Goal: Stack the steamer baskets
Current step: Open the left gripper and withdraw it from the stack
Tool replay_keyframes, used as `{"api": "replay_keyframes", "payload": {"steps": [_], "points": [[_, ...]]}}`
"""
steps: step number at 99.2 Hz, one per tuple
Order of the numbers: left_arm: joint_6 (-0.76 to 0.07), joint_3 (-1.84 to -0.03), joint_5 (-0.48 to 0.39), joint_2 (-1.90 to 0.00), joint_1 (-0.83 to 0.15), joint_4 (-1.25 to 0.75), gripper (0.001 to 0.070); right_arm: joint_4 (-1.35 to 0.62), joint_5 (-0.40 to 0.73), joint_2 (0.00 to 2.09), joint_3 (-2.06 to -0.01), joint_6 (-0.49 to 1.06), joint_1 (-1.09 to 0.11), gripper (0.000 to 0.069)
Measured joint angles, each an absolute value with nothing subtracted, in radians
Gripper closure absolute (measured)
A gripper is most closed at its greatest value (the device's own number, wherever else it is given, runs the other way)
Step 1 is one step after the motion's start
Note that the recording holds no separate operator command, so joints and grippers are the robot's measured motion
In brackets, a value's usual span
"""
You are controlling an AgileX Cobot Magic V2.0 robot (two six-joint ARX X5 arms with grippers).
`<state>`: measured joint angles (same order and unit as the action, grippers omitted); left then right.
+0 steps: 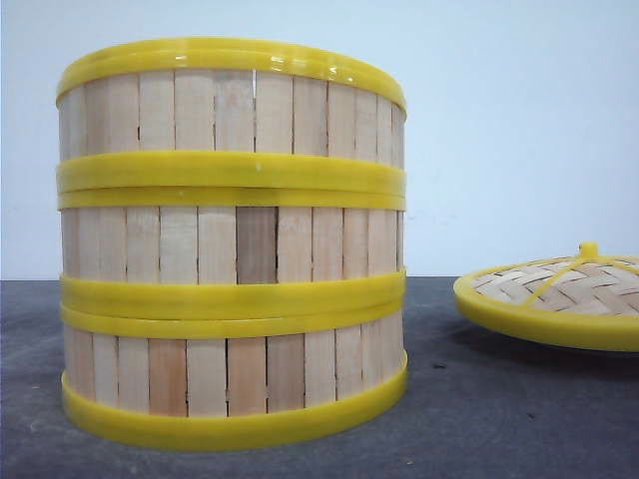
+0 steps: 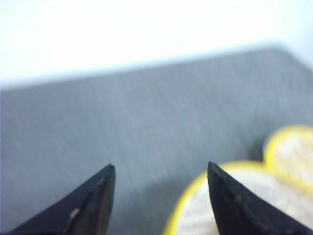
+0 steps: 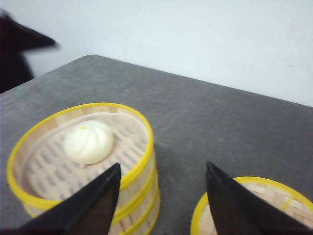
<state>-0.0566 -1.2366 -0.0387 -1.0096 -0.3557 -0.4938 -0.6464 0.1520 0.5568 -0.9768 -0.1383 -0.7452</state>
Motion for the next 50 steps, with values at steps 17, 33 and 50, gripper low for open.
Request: {"api": "replay_keyframes", "payload": {"steps": [17, 33, 50], "points": [[-0.057, -1.237, -0.002, -0.851, -0.356, -0.542, 0.0352, -0.647, 0.191, 0.562, -0.977, -0.139, -0.744, 0.0359], [-0.057, -1.237, 0.022, -0.75, -0.356, -0.685, 0.0352, -0.662, 0.214, 0.609, -0.977, -0.164, -0.744, 0.0359], [-0.057, -1.194, 0.029, -0.666, -0.356, -0.818, 0.0352, -0.674, 0.236, 0.709, -0.977, -0.189, -0.723, 0.0359]]}}
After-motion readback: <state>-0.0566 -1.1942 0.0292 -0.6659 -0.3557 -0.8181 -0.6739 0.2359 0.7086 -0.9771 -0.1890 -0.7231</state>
